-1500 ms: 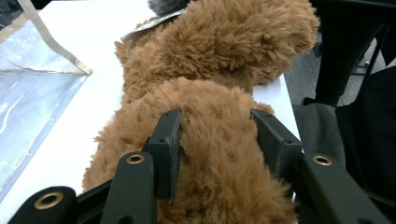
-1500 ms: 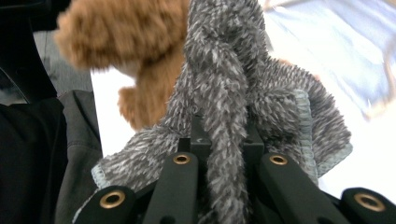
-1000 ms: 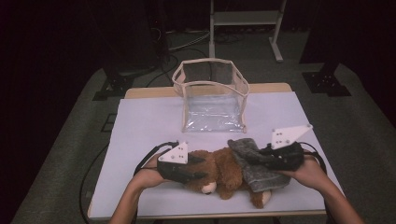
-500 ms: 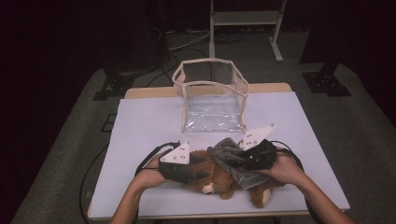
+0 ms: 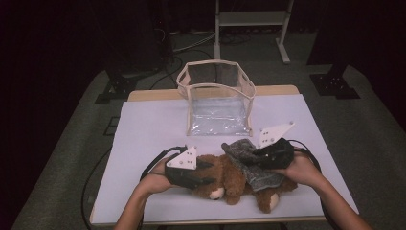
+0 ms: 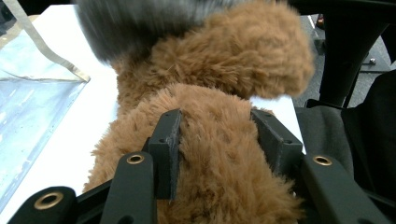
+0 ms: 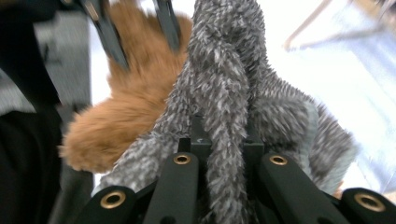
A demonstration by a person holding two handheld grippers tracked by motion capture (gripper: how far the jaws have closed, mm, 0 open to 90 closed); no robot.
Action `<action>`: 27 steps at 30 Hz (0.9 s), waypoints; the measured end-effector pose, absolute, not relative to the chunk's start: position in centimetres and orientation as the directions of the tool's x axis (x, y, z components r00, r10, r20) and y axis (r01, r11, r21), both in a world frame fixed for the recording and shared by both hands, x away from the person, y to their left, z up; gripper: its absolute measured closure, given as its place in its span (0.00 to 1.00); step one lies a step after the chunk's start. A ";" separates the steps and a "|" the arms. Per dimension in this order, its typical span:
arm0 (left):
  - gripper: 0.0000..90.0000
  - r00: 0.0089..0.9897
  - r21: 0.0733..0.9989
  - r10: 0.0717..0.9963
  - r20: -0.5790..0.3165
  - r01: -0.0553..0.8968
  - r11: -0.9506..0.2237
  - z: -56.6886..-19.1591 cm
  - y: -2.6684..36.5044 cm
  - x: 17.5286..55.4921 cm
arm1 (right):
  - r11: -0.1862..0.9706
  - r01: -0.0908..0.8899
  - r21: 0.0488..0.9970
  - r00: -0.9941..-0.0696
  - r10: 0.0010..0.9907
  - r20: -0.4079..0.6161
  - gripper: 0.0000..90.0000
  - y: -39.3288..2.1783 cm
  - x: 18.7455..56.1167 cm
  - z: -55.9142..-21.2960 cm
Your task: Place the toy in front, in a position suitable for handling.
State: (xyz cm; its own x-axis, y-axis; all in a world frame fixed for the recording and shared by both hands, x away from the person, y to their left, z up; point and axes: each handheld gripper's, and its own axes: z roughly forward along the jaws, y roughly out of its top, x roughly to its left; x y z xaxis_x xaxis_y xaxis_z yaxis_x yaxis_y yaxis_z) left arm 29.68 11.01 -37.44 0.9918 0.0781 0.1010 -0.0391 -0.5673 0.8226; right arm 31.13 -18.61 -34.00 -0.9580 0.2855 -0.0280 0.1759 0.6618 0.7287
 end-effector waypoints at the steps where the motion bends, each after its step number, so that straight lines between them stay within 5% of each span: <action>1: 0.61 0.992 0.825 0.081 0.099 -0.037 -0.564 -37.5 11.0 29.7 | 0.687 0.177 0.704 -0.956 0.290 -0.043 0.90 -18.5 31.2 -34.7; 13: 0.43 0.987 0.828 0.138 0.085 0.007 -0.560 -36.3 12.6 29.6 | 0.638 0.279 0.718 -0.933 0.358 0.044 0.90 -21.8 30.4 -36.8; 19: 0.64 0.991 0.827 0.113 0.069 0.007 -0.561 -37.1 12.4 29.9 | 0.636 0.299 0.712 -0.931 0.359 0.070 0.90 -22.9 30.4 -36.1; 27: 0.66 0.990 0.832 0.122 0.067 0.012 -0.555 -37.5 12.0 30.1 | 0.595 0.257 0.761 -0.942 0.330 0.061 0.90 -23.4 30.7 -31.1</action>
